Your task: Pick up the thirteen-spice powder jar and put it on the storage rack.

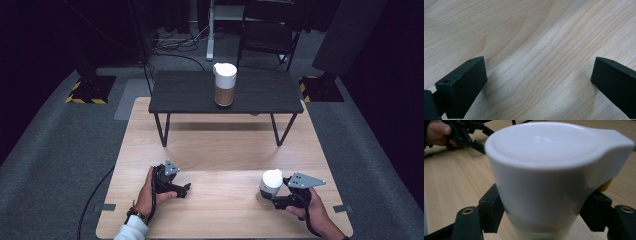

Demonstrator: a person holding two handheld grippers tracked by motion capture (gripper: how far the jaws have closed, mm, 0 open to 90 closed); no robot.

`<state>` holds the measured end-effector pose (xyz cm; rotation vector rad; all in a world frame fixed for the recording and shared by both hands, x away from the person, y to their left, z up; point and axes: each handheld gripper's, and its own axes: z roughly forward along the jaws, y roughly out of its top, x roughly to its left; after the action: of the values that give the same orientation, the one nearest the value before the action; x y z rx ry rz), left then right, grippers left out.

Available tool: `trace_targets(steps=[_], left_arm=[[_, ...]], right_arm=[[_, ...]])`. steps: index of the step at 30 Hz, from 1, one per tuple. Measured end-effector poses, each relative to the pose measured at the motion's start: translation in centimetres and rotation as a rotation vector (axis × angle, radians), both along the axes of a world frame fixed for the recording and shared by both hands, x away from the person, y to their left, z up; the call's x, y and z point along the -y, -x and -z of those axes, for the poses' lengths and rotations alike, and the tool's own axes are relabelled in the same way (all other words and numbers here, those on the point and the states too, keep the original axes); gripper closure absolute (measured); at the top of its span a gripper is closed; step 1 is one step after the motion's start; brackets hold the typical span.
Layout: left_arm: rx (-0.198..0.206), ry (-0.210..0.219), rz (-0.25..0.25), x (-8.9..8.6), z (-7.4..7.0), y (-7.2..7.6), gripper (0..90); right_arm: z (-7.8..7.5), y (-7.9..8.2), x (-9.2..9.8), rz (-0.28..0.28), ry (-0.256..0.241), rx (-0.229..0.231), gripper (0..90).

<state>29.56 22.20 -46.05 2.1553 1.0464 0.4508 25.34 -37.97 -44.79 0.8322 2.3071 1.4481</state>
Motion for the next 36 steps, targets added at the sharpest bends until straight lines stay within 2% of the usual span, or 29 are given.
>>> trace_targets(steps=[5, 11, 18, 23, 29, 36], left_arm=[[0.000, 0.000, 0.000, 0.0, 0.0, 0.0, 0.4], [0.001, 0.000, 0.000, 0.0, 0.0, 0.0, 0.4], [0.000, 0.000, 0.000, 0.0, 0.0, 0.0, 0.4], [0.001, -0.001, 0.001, 0.0, 0.0, 0.0, 0.4], [0.001, 0.000, 0.001, 0.0, 0.0, 0.0, 0.4], [0.000, 0.000, 0.000, 0.0, 0.0, 0.0, 0.4]], right_arm=[[-0.1, 0.1, -0.1, 0.012, 0.002, 0.004, 30.2], [0.0, 0.5, 0.0, 0.039, -0.025, 0.020, 30.2], [-0.7, 0.7, 0.2, 0.083, -0.064, 0.052, 30.2], [-1.8, 0.5, 0.3, 0.111, -0.082, 0.088, 30.3], [-3.7, 0.1, 0.2, 0.149, -0.096, 0.147, 30.3], [-6.1, -0.5, -0.4, 0.180, -0.105, 0.192, 30.3]])
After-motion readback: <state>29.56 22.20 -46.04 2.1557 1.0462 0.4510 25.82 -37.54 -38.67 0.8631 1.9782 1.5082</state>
